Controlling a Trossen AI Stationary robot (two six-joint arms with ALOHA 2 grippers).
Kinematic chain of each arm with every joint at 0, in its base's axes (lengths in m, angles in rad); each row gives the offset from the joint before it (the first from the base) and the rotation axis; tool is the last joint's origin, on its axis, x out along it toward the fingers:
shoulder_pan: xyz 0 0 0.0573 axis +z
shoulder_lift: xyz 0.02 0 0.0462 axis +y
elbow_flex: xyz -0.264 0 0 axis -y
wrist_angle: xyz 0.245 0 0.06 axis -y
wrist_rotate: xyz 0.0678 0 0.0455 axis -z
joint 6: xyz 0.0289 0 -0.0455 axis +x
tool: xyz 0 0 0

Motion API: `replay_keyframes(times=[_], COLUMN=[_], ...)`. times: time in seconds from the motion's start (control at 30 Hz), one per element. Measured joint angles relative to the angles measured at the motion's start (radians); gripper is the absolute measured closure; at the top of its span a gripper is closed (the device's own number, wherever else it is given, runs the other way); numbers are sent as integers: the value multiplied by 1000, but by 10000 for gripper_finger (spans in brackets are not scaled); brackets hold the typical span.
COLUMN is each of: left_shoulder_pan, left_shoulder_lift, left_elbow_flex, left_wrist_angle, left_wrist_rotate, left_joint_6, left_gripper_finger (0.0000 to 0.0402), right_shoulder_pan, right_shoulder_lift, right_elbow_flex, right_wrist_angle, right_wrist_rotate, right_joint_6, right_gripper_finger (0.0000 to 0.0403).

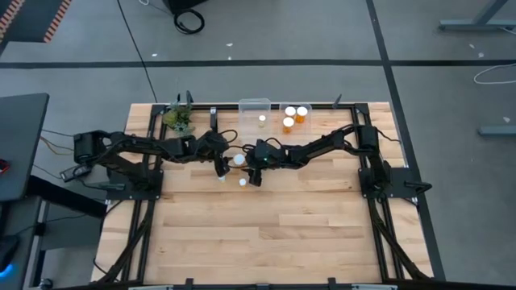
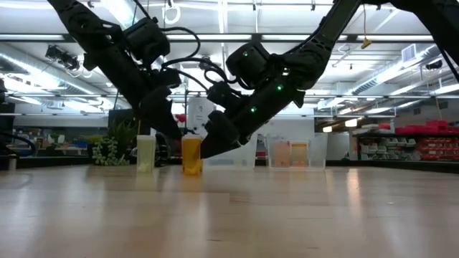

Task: Pick and place medicine bottles into bin by pill shape (circle, oval)
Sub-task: Put the big orange pill into the right transparent bin

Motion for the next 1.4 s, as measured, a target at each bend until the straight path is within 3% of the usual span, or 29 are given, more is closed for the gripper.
replay_keyframes(times=[0.47, 0.93, 1.4], left_shoulder_pan=[-25, -24, -15], left_shoulder_lift=[6, 7, -104], left_elbow_flex=[0, 0, 0], left_wrist_angle=[34, 37, 19], left_wrist_rotate=[55, 53, 45], left_joint_6=[5, 15, 43], left_gripper_finger=[171, 171, 198], right_shoulder_pan=[2, 2, -3], right_shoulder_lift=[0, 0, -165], right_elbow_flex=[0, 0, 0], right_wrist_angle=[66, 59, -186], right_wrist_rotate=[0, 0, 2], right_joint_6=[12, 14, 7], right_gripper_finger=[135, 197, 199])
